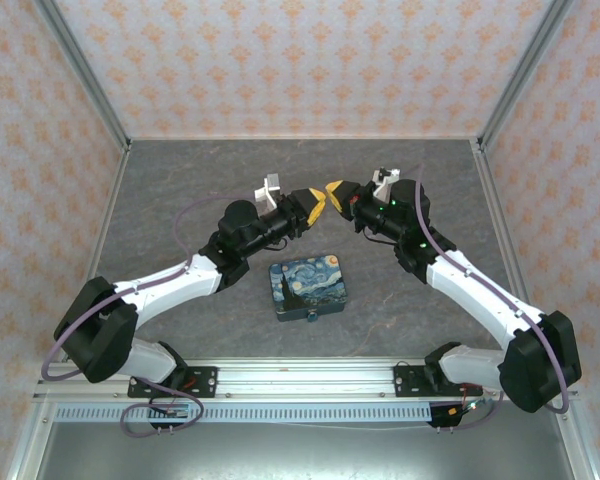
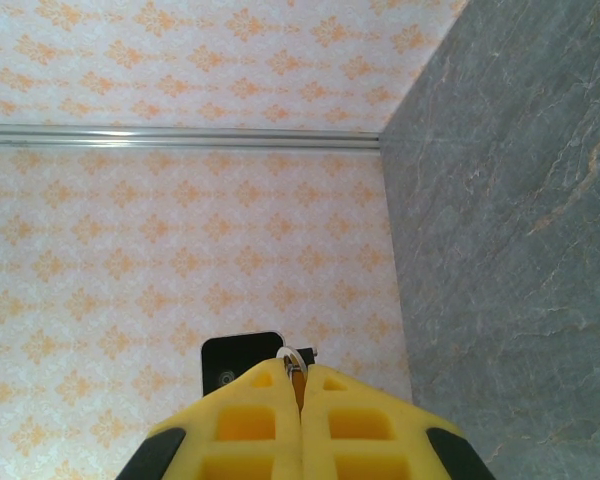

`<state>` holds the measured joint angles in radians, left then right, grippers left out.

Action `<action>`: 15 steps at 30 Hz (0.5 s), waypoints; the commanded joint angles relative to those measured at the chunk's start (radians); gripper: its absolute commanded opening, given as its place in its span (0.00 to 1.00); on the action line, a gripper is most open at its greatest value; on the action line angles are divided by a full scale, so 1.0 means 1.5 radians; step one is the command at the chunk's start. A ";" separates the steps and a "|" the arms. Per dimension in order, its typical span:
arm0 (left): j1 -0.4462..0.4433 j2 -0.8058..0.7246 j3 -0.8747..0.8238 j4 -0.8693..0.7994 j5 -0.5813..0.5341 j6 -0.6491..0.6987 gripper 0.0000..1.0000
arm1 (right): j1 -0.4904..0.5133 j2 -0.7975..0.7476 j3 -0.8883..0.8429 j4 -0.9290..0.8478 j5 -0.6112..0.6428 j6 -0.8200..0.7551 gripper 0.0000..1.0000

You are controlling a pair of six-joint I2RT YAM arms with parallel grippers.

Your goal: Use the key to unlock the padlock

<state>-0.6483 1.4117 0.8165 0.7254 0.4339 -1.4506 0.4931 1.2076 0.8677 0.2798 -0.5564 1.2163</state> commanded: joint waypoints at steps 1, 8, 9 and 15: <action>-0.003 0.011 0.011 0.035 -0.005 -0.004 0.27 | 0.006 -0.012 -0.002 0.027 0.001 0.009 0.00; -0.002 0.012 0.007 0.035 -0.009 -0.003 0.26 | 0.016 -0.032 -0.002 0.019 0.001 0.003 0.00; -0.002 0.013 0.006 0.035 -0.009 -0.003 0.26 | 0.019 -0.032 -0.003 0.015 0.002 0.001 0.00; -0.002 0.010 0.005 0.036 -0.011 -0.002 0.26 | 0.027 -0.033 -0.008 0.001 0.010 -0.009 0.00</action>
<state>-0.6479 1.4250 0.8165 0.7311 0.4335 -1.4506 0.5194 1.1805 0.8673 0.2775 -0.5430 1.2186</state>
